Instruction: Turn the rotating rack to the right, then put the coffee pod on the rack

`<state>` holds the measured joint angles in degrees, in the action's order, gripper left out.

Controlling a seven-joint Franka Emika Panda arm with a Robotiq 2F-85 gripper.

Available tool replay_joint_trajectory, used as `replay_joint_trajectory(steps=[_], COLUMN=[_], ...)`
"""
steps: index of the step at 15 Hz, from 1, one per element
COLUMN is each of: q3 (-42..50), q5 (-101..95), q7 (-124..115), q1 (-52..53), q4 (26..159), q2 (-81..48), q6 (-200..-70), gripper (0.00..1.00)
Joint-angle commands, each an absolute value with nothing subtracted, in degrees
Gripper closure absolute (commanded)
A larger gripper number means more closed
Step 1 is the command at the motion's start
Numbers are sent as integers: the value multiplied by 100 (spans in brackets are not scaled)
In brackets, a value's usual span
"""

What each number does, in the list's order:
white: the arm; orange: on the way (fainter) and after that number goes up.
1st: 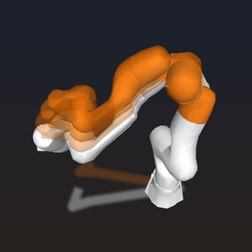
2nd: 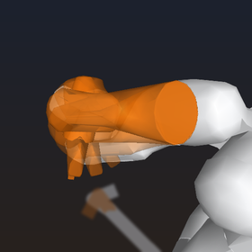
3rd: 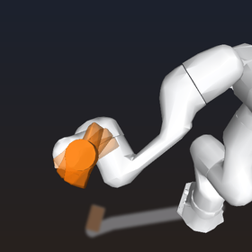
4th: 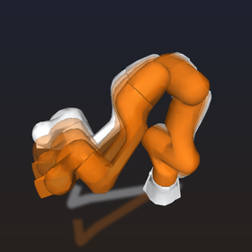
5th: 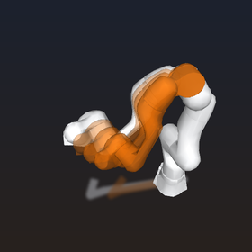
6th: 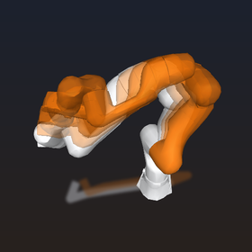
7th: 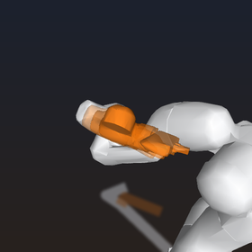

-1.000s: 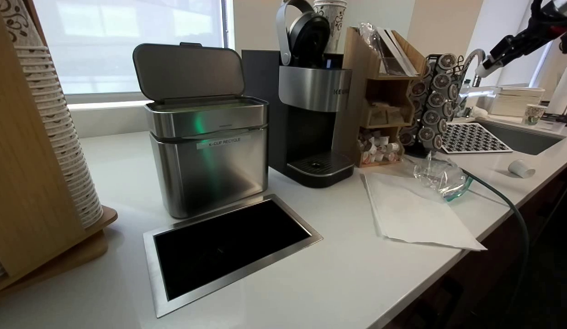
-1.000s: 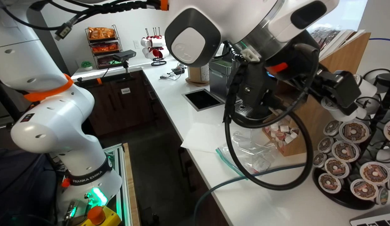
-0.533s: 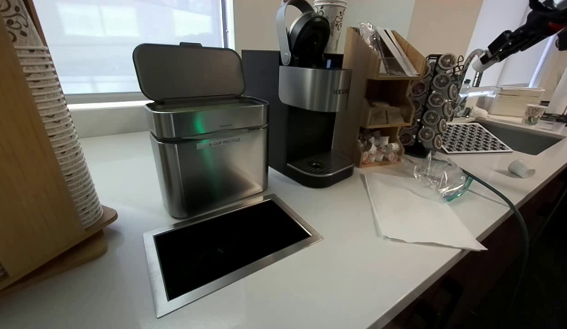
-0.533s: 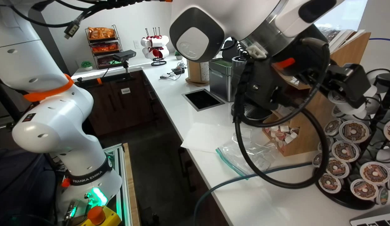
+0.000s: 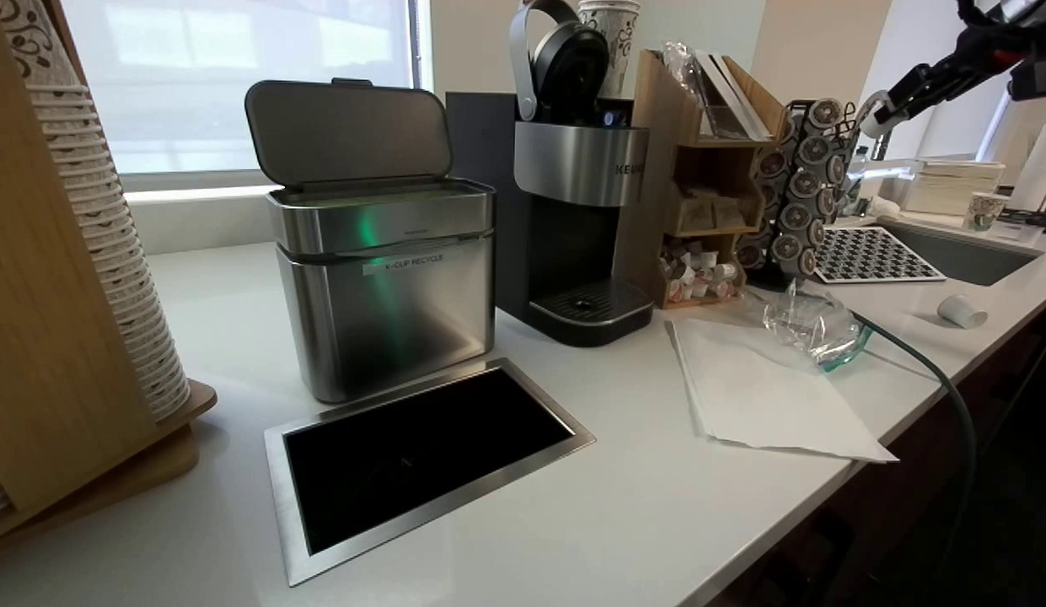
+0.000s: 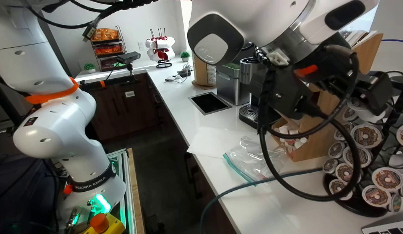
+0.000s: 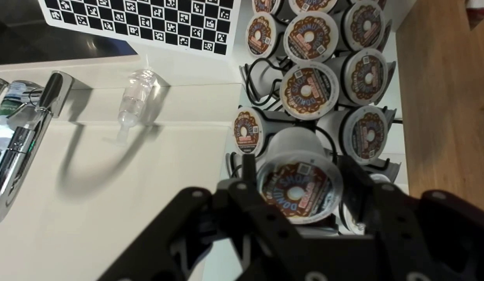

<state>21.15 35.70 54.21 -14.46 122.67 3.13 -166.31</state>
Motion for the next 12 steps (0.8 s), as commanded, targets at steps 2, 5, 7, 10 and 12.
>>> replay_joint_trajectory(steps=[2,5,7,10,12], q3=[2177,2159,2151,2143,2135], q5=[4097,4394,4605,4864,5034], q7=[5904,6202,6410,6690,6873], q1=[-1430,-1462,-1485,-1531,-1549], q4=[11914,11760,11681,11595,11562], q2=[32,-102,-181,-287,-340], q6=[-16286,-16105,-16011,-15940,-15971], gripper=[71,71,71,71,71])
